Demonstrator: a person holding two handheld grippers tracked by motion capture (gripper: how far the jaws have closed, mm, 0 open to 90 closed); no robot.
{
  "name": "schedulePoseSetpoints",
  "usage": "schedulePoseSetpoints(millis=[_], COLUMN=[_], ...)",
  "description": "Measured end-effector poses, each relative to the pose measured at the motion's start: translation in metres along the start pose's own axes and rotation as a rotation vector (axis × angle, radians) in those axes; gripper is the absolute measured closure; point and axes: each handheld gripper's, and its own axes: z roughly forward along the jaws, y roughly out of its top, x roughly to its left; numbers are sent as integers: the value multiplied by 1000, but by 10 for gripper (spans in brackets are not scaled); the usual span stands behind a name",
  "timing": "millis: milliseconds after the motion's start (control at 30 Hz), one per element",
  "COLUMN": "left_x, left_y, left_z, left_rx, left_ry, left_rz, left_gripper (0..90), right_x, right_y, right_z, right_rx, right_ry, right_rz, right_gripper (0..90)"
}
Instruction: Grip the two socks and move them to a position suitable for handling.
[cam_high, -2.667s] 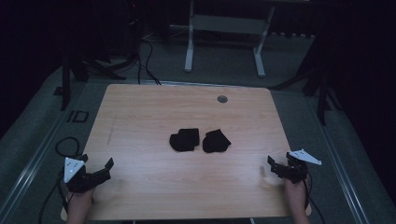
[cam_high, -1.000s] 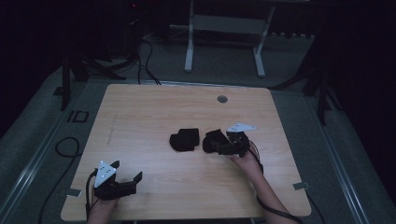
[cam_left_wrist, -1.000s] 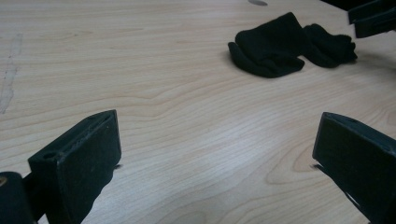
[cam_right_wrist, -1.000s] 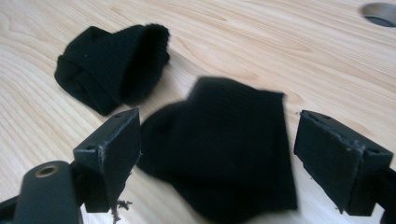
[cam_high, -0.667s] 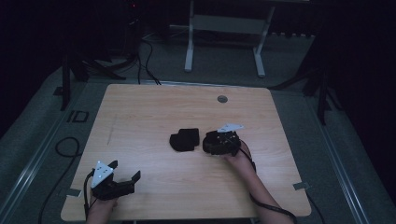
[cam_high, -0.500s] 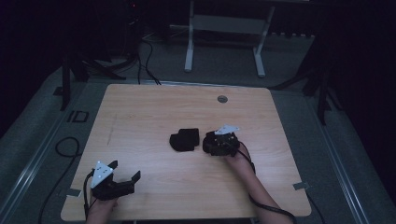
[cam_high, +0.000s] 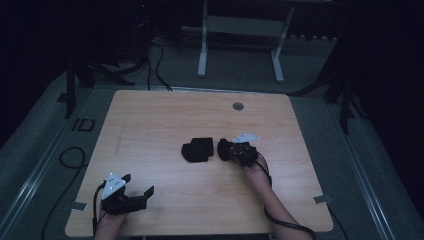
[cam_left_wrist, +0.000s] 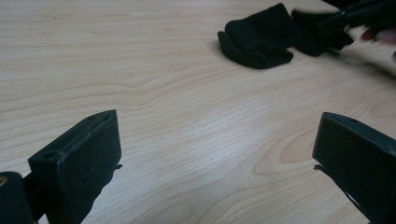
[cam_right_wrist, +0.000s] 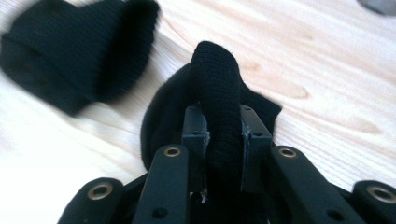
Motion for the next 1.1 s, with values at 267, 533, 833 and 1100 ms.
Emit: schedulePoseSetpoints(millis=[267,533,833,1100], left_x=[-1,-10,-14,-32], left_y=[1,3,3,4], left_z=[2,4,7,14], left_rx=[0,0,8,19], left_ry=[5,8,-21,-106], left_rz=[2,32,18,41], left_gripper=[14,15,36,47], right_x=[13,37,64,67], right_y=[12,13,-17,-43], right_z=[-45,-96,-100,-69], right_rx=[-88,-166,-110,-17], right_ry=[47,109,141,148], right_rz=[-38,-74,-117,-103], right_gripper=[769,768,768,765])
